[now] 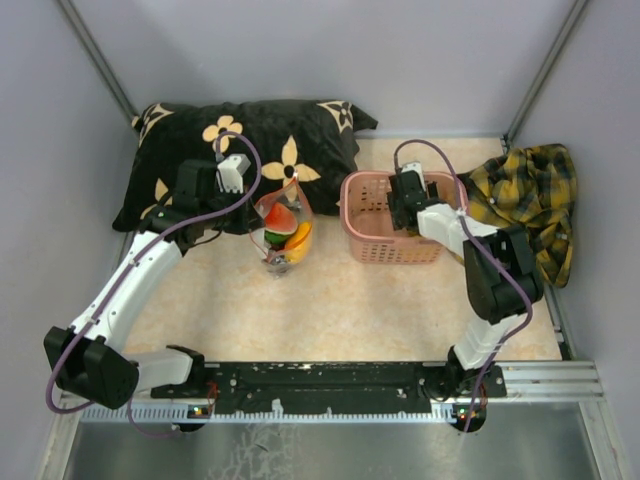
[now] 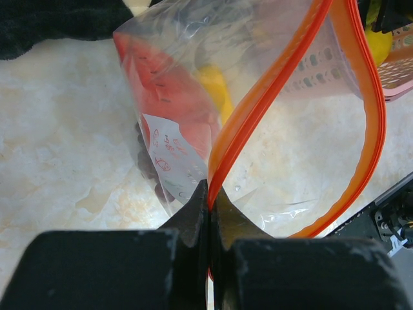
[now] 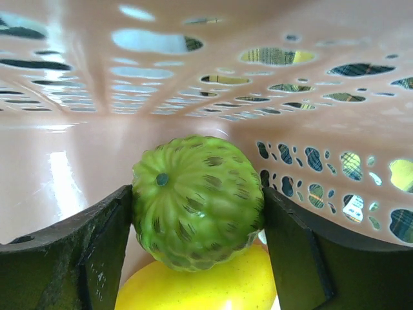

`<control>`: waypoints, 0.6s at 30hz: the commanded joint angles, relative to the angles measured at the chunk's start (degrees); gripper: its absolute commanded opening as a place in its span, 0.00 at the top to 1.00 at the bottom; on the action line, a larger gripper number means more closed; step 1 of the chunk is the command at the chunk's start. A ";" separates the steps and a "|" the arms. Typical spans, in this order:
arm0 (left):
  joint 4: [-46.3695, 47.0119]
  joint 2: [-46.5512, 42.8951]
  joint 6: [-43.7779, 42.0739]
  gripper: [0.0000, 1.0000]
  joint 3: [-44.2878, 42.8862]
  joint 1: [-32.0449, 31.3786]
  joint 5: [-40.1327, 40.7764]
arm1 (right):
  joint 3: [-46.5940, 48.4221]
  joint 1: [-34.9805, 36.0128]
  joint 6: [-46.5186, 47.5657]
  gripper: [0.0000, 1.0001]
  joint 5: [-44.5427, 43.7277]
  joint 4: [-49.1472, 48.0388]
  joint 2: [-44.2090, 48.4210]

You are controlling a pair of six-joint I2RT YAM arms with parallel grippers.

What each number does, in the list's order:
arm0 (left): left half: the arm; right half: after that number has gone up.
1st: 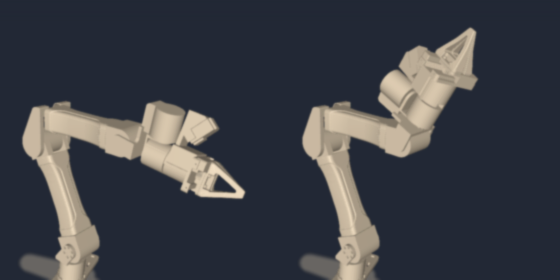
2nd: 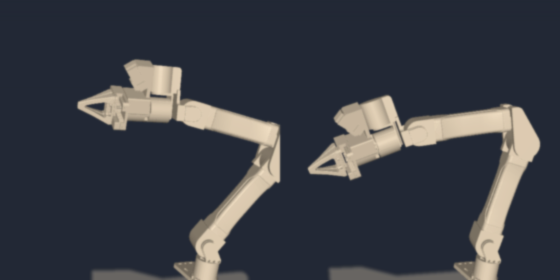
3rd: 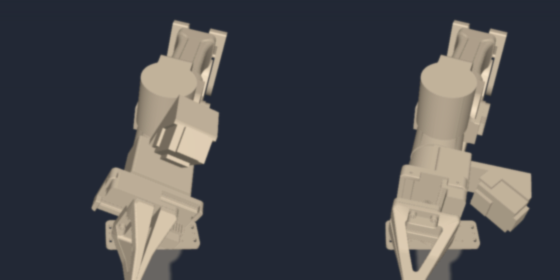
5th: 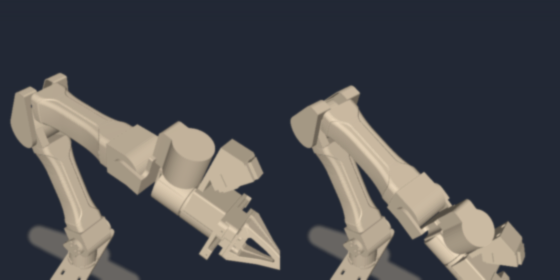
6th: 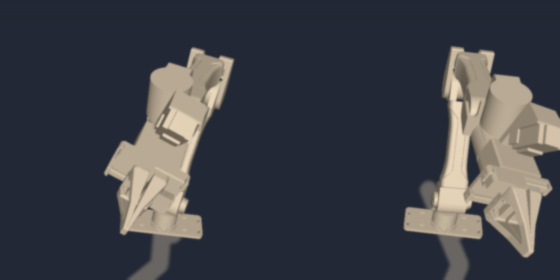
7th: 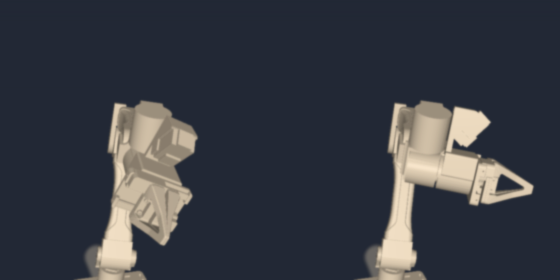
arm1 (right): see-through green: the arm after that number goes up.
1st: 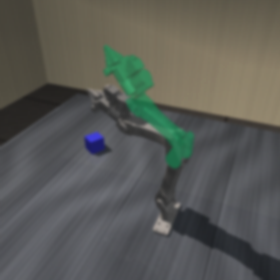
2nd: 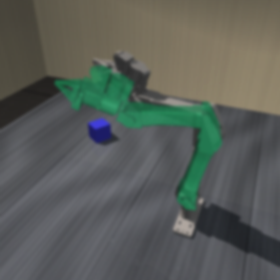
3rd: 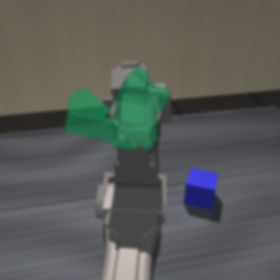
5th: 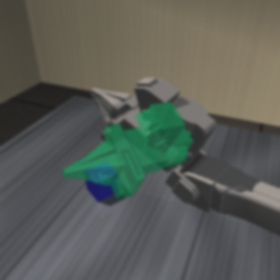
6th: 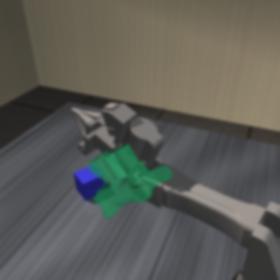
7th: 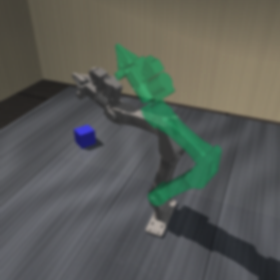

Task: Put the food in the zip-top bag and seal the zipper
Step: Pick up the fake fruit from the bin.

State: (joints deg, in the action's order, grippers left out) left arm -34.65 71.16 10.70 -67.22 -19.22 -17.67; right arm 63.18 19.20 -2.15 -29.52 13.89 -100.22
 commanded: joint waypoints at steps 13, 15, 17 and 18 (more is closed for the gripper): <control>1.35 0.12 -0.06 1.00 0.64 0.41 -1.88 | -2.47 -0.32 -3.73 0.54 11.25 -1.22 17.03; 1.34 0.16 -0.06 1.00 0.67 0.44 -2.03 | -2.36 -0.19 -4.04 0.54 11.71 -0.72 19.08; 1.35 0.21 0.02 1.00 0.60 0.41 -2.12 | -2.07 0.21 -4.17 0.54 12.21 -0.40 21.59; 1.37 0.21 0.02 1.00 0.61 0.43 -2.15 | -1.82 0.61 -4.21 0.54 12.54 -0.15 22.71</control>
State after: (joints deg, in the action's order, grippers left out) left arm -34.48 71.16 10.70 -66.92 -19.18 -18.55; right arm 60.40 19.22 -5.26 -18.90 14.79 -83.74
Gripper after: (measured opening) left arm 0.008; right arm 0.731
